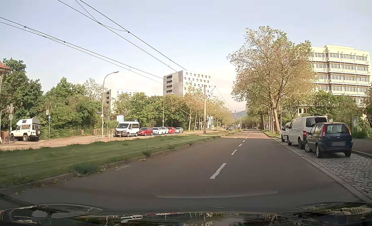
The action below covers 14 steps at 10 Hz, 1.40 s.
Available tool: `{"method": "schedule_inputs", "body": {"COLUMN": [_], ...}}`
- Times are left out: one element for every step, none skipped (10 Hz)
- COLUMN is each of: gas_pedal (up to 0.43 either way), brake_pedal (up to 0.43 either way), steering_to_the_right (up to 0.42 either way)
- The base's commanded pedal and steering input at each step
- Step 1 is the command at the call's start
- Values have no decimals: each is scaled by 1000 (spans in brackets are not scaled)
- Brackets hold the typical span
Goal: Follow the waypoints while adhering to traffic rules and regulations
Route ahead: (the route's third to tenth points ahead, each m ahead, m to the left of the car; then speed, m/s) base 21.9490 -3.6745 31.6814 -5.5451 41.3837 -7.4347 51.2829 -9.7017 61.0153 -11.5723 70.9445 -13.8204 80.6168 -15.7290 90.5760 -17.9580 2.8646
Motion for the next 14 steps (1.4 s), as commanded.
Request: {"method": "schedule_inputs", "body": {"gas_pedal": [169,169,169,169,169,169,169,169,169,177,177,177,177,177], "brake_pedal": [0,0,0,0,0,0,0,0,0,0,0,0,0,0], "steering_to_the_right": [289,277,263,250,234,221,210,194,177,162,147,131,118,102]}}
